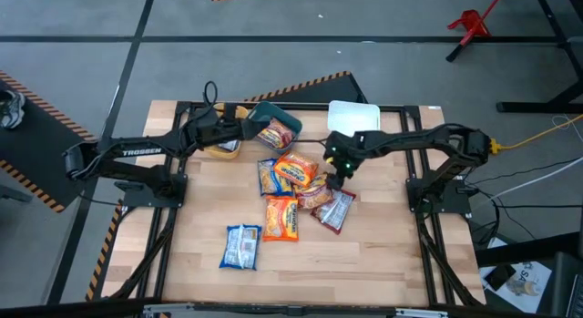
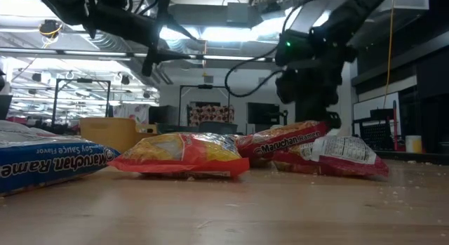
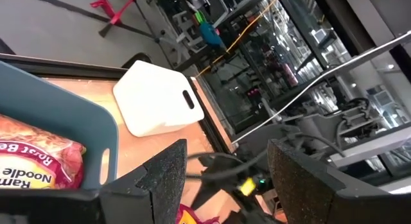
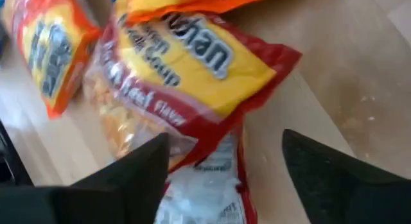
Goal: Sort Maruchan noodles
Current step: Put the left red bag into the blue bin
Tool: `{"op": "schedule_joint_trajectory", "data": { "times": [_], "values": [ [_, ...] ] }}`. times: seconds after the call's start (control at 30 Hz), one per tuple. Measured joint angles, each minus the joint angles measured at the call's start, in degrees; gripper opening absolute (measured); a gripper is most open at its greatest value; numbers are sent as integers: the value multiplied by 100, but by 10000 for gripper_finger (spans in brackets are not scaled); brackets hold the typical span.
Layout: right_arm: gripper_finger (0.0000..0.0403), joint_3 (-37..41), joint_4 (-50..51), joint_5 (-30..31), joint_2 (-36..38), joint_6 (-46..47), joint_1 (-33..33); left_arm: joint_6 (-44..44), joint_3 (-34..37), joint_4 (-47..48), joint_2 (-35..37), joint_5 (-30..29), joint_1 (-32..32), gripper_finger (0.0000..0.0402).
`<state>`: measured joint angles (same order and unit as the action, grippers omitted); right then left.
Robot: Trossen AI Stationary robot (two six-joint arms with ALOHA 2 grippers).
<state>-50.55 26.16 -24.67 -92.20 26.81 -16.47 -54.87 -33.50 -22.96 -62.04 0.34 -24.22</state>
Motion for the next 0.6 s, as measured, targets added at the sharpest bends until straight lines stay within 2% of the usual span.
{"op": "schedule_joint_trajectory", "data": {
  "times": [0.13,0.23,0.47,0.6],
  "values": [
    [330,349,-949,4,0,681,0,1,0,23,-17,-2,7,209],
    [342,383,-1342,19,0,920,3,-2,0,40,-17,-11,4,209],
    [334,380,-1461,480,-83,1027,267,-5,0,62,-17,-11,4,209],
    [331,383,-1663,416,-344,1086,391,-9,0,65,-17,-54,4,209]
  ]
}}
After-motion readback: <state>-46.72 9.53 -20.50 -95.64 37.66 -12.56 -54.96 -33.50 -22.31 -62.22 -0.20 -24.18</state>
